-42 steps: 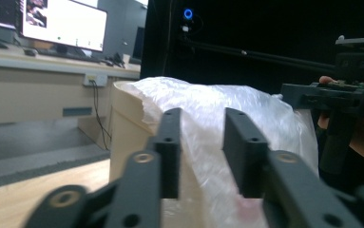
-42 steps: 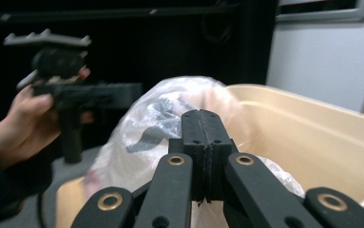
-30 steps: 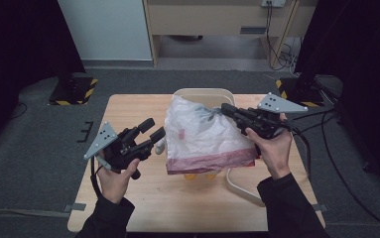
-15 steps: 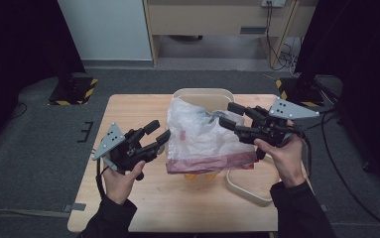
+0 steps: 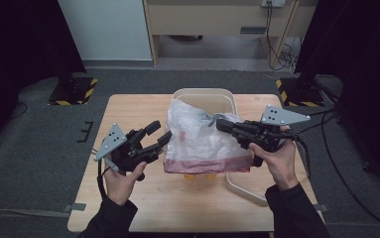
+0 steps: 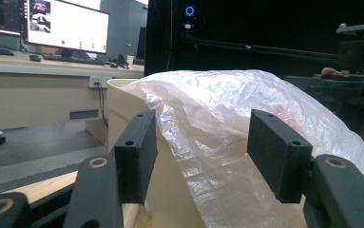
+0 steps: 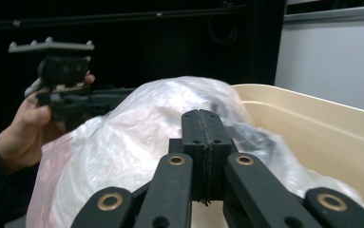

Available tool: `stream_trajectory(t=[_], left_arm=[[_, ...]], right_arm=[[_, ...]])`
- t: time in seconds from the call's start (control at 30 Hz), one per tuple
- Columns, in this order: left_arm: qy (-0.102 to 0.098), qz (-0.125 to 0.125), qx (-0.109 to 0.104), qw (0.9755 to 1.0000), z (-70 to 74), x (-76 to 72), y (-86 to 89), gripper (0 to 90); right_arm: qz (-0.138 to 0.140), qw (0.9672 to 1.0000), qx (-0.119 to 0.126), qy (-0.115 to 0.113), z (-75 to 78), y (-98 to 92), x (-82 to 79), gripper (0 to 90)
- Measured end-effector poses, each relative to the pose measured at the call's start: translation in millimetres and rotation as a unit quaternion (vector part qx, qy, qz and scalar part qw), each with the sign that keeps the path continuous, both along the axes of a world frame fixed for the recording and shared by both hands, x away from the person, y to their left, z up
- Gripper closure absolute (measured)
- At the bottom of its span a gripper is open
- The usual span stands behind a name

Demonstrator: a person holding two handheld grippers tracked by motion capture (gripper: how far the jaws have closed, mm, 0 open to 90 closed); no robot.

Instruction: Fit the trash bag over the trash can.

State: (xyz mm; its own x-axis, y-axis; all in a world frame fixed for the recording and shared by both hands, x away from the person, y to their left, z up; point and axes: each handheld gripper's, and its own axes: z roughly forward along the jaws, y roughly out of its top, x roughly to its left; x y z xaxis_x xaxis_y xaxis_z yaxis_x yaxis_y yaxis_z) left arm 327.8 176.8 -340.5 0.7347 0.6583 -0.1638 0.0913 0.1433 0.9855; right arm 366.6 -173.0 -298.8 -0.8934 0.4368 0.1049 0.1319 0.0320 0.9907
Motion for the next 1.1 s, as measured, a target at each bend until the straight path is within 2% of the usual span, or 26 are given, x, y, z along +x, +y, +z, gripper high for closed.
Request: stream_trajectory(t=[0.1,0.17,0.2,0.27,0.3,0.37,0.43,0.47,0.5,0.6,0.9,0.97,1.1], left_arm=[[0.0,-0.001,0.003,1.0,-0.4,0.2,-1.4,42.6],[0.0,-0.001,0.003,1.0,-0.6,0.4,-2.3,42.7],[0.0,-0.001,0.003,1.0,-0.6,0.3,-2.6,42.7],[-0.001,0.0,0.005,1.0,-0.5,-0.1,-3.0,43.0],[0.0,0.002,0.006,1.0,-0.6,-0.1,-3.1,43.0],[0.001,0.004,0.007,1.0,-0.8,0.1,-3.1,43.0],[0.002,0.004,0.008,1.0,-0.9,0.1,-3.0,43.0],[0.001,0.005,0.007,1.0,-0.8,0.1,-2.8,43.0],[0.001,0.004,0.007,1.0,-0.8,0.1,-2.8,43.1],[0.003,0.002,0.006,1.0,-1.0,0.0,-2.9,43.5],[0.008,-0.008,0.006,0.9999,-3.4,0.6,-5.8,45.8],[0.011,-0.012,0.008,0.9998,-3.9,0.6,-7.0,49.3],[0.015,-0.015,0.007,0.9998,-3.6,-0.9,-6.8,60.3]], right_arm=[[-0.006,0.9999,0.009,-0.002,0.9,-3.1,1.3,89.7],[0.002,0.9998,0.019,-0.003,2.0,-1.3,2.1,64.6],[0.01,0.9998,0.015,-0.001,2.1,1.3,1.9,58.3],[0.016,0.9998,-0.002,-0.014,0.9,6.6,0.1,47.1],[0.02,0.9997,-0.006,-0.013,0.1,8.7,-0.3,46.4],[0.033,0.9991,-0.025,-0.009,-3.3,13.2,-1.0,47.9],[0.034,0.9983,-0.045,-0.011,-6.8,15.6,-0.6,58.1],[0.037,0.9982,-0.046,-0.011,-7.4,16.1,-0.4,62.6],[0.046,0.998,-0.043,-0.002,-6.7,16.2,-0.5,71.4],[0.056,0.9983,-0.015,0.008,-3.9,15.3,-2.0,88.1],[-0.003,0.9996,0.028,0.004,-1.7,3.9,0.0,90.0],[-0.02,0.9989,0.043,0.004,-1.6,0.9,1.4,90.0],[-0.046,0.9974,0.056,0.007,-1.3,-4.4,4.3,90.0]])
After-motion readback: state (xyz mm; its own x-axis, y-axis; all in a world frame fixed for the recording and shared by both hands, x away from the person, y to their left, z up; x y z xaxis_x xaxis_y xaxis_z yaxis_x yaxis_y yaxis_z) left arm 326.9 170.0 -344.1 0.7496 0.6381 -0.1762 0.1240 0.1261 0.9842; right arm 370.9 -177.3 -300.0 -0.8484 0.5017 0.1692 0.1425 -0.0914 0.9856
